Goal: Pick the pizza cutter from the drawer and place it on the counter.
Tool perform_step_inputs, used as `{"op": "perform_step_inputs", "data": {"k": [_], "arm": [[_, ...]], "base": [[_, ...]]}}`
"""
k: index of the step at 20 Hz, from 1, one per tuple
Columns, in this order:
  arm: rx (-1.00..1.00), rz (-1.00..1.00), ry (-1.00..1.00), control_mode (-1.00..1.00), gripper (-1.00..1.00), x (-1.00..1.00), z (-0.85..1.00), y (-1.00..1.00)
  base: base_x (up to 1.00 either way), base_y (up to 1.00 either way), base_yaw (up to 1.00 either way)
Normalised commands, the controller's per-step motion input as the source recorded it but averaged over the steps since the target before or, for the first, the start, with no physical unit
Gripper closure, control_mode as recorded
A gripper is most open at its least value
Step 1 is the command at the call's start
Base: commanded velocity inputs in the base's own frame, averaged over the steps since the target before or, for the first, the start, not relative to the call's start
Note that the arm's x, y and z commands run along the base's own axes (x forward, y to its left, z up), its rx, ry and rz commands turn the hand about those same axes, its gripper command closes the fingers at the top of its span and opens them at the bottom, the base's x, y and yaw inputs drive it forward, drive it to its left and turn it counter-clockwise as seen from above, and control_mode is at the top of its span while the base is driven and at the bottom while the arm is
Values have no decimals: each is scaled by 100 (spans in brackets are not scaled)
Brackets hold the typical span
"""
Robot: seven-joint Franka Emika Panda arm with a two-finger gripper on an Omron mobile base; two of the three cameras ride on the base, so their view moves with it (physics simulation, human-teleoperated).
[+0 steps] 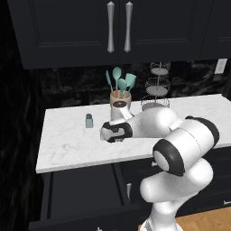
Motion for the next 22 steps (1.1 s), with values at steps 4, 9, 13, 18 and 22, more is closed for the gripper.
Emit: {"op": "perform_step_inputs", "data": {"k": [4, 9, 13, 18, 22], "arm": [[0, 0, 0, -100, 100, 31, -61, 0], [0, 0, -3, -100, 100, 13, -43, 0], [0, 0, 0, -100, 100, 2, -1, 0], [0, 0, 0, -100, -100, 0, 0, 0], [0, 0, 0, -100, -100, 0, 0, 0]], "base": [[0, 0, 0], [0, 0, 0], [0, 0, 0], [0, 0, 0], [0, 0, 0]]}}
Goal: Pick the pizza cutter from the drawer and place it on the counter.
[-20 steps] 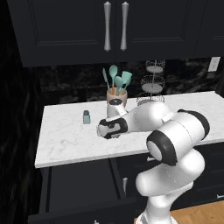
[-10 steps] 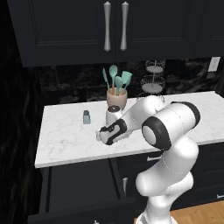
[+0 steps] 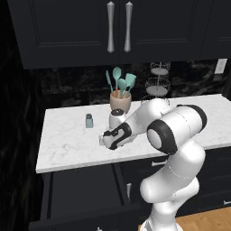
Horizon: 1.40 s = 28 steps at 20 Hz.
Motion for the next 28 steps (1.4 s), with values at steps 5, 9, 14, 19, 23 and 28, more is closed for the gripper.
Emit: {"op": "perform_step_inputs", "data": {"k": [5, 9, 14, 19, 23, 28], "arm": [[-5, -1, 0, -100, -100, -10, 29, 0], [0, -6, 0, -100, -100, -61, 63, -5], [0, -9, -12, -100, -100, -97, 64, -23], [0, -4, -10, -100, -100, -85, 64, -35], [2, 0, -7, -100, -100, -68, 52, -44], [3, 2, 0, -100, -100, -19, 35, -27]], "base": [[0, 0, 0], [0, 0, 0], [0, 0, 0], [0, 0, 0], [0, 0, 0], [0, 0, 0]]}}
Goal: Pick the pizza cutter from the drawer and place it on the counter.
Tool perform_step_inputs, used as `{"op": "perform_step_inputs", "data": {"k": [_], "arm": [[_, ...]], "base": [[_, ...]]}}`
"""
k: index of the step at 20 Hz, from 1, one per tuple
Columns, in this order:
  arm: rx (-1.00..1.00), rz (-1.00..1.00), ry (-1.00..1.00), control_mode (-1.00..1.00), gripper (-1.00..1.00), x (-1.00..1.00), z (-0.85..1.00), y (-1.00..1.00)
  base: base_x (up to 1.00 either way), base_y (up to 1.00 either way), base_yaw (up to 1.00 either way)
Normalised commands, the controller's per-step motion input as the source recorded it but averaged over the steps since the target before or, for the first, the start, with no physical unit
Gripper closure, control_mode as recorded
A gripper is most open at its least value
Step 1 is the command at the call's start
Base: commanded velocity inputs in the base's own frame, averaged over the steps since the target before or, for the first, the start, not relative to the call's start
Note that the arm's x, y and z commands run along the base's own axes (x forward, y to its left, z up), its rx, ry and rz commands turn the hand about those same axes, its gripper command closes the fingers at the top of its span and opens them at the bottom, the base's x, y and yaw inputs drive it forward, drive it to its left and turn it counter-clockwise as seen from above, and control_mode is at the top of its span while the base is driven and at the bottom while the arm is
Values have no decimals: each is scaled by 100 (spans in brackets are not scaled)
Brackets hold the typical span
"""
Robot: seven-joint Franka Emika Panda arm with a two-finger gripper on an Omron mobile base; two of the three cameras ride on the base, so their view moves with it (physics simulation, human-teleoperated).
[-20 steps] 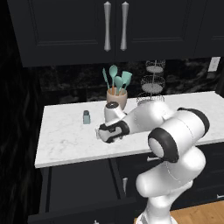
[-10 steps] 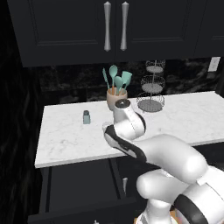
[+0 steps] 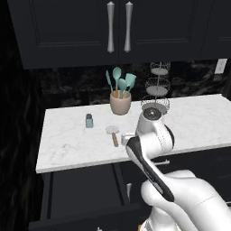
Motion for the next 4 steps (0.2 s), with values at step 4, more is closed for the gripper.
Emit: {"op": "perform_step_inputs", "data": {"k": [4], "arm": [[-2, 6, 0, -100, -100, 0, 18, 0]], "base": [[0, 0, 0]]}}
